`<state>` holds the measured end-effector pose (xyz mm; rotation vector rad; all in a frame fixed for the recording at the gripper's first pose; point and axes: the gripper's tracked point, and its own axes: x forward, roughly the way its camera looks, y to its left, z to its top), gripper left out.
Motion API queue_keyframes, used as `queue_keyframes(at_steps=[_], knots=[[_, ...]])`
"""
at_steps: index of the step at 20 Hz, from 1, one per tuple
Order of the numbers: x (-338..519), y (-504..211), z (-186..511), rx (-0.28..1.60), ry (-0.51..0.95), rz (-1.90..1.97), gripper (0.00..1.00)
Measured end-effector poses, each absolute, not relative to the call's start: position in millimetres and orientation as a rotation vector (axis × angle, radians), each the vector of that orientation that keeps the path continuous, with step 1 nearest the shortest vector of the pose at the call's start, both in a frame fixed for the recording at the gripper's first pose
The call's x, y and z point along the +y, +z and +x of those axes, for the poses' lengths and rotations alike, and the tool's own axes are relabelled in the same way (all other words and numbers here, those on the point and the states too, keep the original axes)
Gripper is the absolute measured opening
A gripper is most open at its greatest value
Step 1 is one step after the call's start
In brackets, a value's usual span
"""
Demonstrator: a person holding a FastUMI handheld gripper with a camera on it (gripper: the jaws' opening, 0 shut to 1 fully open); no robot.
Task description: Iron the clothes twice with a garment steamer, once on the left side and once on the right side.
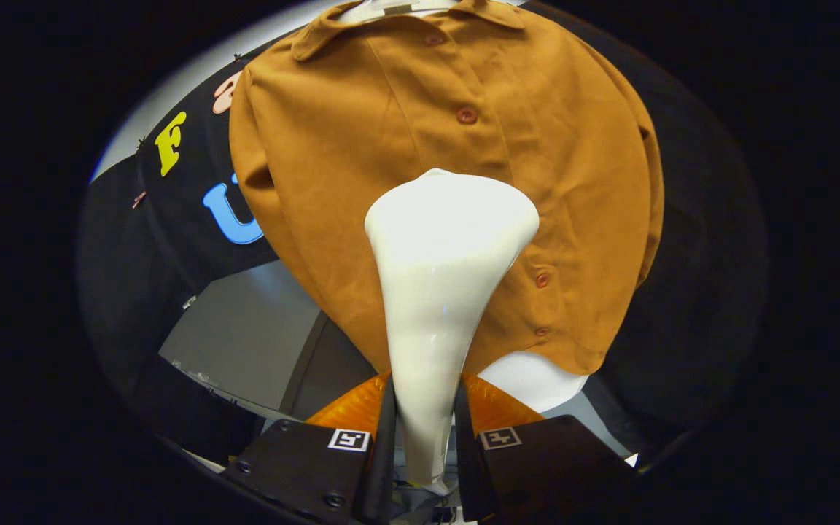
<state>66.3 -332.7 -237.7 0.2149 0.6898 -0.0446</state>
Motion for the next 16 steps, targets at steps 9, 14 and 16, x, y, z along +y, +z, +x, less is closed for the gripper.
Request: queue_keyframes(at_steps=[9, 14, 16], knots=[[-434.1, -143.9, 78.5, 0.467, -0.111, 0.157, 0.39], [-460.5, -132.3, 95.8, 0.443, -0.078, 0.168, 0.40], [-463.7, -132.2, 104.3, 0.429, -0.055, 0.180, 0.39]])
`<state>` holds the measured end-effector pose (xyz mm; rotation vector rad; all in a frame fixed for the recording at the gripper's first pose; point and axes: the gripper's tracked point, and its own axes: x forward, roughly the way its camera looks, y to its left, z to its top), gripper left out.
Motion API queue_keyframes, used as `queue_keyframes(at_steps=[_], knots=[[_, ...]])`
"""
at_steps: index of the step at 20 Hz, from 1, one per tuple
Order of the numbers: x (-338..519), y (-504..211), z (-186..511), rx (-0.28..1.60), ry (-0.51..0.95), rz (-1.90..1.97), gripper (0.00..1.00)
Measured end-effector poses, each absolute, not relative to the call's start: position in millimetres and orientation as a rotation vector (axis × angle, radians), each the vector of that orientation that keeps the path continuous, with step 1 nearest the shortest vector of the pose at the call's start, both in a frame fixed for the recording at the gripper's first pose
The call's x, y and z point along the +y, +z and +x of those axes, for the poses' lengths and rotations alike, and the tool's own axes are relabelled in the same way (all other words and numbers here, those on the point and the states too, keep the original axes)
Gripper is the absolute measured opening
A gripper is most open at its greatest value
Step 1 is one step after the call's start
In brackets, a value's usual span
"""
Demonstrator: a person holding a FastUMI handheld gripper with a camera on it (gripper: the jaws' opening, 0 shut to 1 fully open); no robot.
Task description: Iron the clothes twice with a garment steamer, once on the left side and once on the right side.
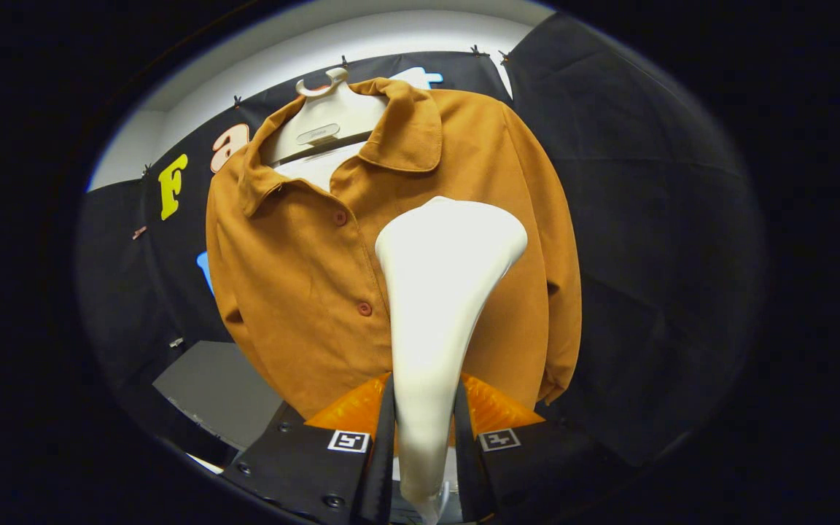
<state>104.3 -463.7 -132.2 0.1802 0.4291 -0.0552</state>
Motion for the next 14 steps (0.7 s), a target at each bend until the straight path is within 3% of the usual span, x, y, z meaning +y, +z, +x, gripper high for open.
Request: queue_keyframes(at_steps=[14], knots=[[-462.5, -232.1, 93.7, 0.631, -0.092, 0.256, 0.40]])
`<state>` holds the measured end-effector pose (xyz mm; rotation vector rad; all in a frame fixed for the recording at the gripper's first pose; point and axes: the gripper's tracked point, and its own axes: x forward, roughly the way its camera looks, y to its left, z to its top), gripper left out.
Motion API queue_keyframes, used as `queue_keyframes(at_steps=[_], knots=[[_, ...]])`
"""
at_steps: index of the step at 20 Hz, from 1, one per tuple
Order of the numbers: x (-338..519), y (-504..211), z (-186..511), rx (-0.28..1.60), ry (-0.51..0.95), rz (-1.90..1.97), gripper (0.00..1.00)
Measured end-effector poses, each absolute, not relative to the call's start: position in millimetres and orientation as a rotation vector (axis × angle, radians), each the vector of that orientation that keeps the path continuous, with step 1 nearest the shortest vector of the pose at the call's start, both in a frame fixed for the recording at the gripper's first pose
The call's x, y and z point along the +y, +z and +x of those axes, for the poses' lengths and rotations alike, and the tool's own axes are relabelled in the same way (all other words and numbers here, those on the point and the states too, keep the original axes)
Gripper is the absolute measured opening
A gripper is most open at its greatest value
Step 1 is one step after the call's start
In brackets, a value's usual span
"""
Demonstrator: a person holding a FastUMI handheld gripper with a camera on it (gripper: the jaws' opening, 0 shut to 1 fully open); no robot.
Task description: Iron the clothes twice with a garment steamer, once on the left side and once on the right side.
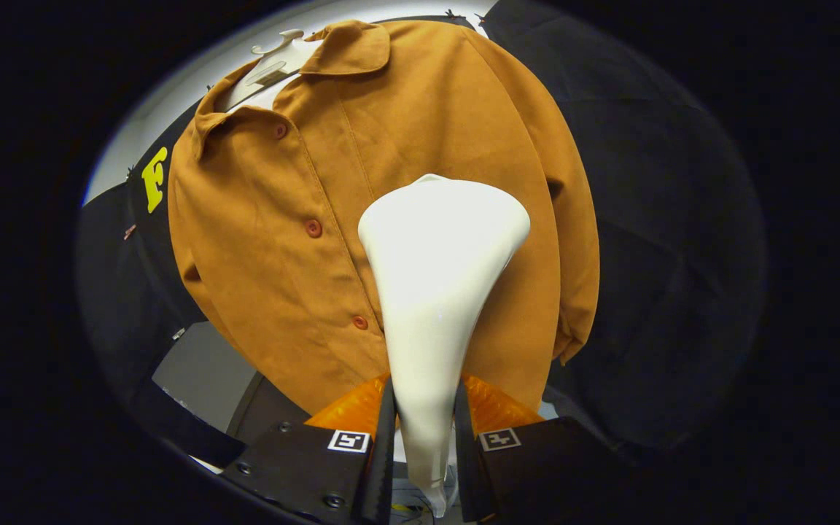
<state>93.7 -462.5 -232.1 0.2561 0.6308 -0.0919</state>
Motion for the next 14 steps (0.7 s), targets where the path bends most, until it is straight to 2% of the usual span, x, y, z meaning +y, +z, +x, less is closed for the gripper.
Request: queue_keyframes(at_steps=[14], knots=[[-469.3, -304.8, 48.1, 0.813, -0.222, 0.335, 0.40]])
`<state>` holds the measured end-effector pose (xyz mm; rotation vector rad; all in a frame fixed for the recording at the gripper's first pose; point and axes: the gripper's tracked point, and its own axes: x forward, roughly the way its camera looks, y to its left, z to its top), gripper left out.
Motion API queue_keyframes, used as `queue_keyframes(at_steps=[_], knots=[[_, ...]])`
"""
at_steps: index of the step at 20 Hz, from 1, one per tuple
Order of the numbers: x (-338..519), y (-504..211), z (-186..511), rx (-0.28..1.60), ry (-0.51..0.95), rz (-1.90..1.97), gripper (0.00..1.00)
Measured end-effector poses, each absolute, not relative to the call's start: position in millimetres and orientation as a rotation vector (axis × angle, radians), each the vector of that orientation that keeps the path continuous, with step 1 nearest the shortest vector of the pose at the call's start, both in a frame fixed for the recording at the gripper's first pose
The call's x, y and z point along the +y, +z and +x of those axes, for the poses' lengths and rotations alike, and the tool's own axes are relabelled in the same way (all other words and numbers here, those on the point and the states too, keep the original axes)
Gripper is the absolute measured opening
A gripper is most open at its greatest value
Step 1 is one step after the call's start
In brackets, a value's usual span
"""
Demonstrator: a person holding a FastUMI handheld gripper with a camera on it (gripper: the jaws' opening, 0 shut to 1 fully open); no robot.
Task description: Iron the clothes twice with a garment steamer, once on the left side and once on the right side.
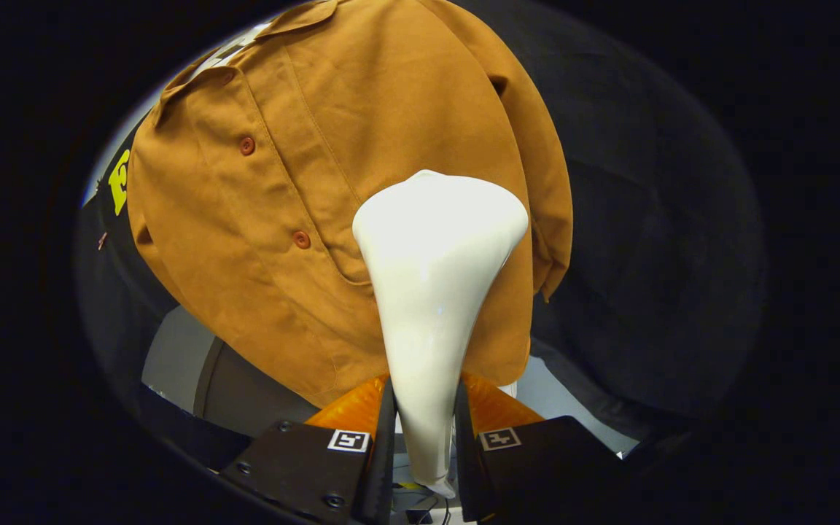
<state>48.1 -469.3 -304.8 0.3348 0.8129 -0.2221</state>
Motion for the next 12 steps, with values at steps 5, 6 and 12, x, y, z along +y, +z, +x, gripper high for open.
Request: queue_keyframes(at_steps=[5, 6, 12], knots=[[-464.7, -306.4, 28.9, 0.838, -0.273, 0.337, 0.40], [-460.4, -300.2, 26.3, 0.829, -0.277, 0.322, 0.40], [-421.0, -229.7, 26.2, 0.698, -0.293, 0.249, 0.40]])
